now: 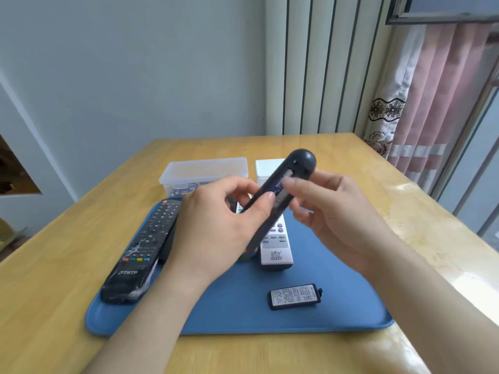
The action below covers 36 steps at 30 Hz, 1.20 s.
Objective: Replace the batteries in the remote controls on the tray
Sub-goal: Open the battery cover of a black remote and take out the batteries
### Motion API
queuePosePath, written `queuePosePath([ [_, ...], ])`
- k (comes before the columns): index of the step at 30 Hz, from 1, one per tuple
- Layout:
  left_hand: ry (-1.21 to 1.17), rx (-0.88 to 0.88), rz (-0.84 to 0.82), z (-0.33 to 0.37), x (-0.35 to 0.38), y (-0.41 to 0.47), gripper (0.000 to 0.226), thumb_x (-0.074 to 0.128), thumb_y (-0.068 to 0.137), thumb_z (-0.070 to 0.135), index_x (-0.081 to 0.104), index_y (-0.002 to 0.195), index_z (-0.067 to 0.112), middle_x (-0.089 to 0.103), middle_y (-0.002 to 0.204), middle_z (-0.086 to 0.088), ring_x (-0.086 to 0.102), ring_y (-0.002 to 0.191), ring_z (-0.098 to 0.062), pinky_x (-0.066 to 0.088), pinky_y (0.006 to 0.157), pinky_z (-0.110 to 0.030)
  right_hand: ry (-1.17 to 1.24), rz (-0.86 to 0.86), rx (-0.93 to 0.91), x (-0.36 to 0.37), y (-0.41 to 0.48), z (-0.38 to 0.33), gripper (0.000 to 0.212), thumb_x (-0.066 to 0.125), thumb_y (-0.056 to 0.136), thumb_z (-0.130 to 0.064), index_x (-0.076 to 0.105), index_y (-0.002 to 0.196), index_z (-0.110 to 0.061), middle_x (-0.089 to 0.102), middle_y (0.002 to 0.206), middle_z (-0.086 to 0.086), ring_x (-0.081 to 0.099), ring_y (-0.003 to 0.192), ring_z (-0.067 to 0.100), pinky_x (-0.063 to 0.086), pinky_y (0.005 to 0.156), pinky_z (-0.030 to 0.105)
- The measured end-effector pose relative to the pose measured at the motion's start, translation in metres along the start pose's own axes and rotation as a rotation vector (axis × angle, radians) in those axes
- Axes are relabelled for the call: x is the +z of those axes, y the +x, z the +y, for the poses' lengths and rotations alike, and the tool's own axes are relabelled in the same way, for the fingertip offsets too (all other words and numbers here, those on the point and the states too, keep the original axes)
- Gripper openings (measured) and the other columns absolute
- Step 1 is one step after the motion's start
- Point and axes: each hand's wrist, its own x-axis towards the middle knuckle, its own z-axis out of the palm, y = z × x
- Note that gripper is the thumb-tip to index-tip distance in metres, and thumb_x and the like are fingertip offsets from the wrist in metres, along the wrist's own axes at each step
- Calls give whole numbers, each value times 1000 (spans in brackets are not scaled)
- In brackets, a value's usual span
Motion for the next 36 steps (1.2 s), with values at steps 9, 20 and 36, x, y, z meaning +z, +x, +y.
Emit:
queuePosePath([
  [9,-500,-227,-150,2,20,-8,15,75,74,22,60,72,23,59,74,-10,59,63,-20,52,60,-34,324,118,229,23,-5,12,21,51,92,-25,62,90,-7,61,91,17,59,87,28,44,83,43],
  [20,-373,-98,-178,7,27,-15,23,76,80,11,53,80,7,52,62,-6,48,38,-5,39,43,-17,390,99,288,18,-3,16,20,51,69,-30,48,76,-12,48,71,8,49,70,26,40,76,42],
  [36,155,304,11,-14,30,-10,20,59,87,40,63,106,36,42,93,8,49,73,-7,44,68,-23,351,-60,304,24,-10,7,21,48,56,-18,47,77,-15,42,80,8,42,72,21,33,70,37],
])
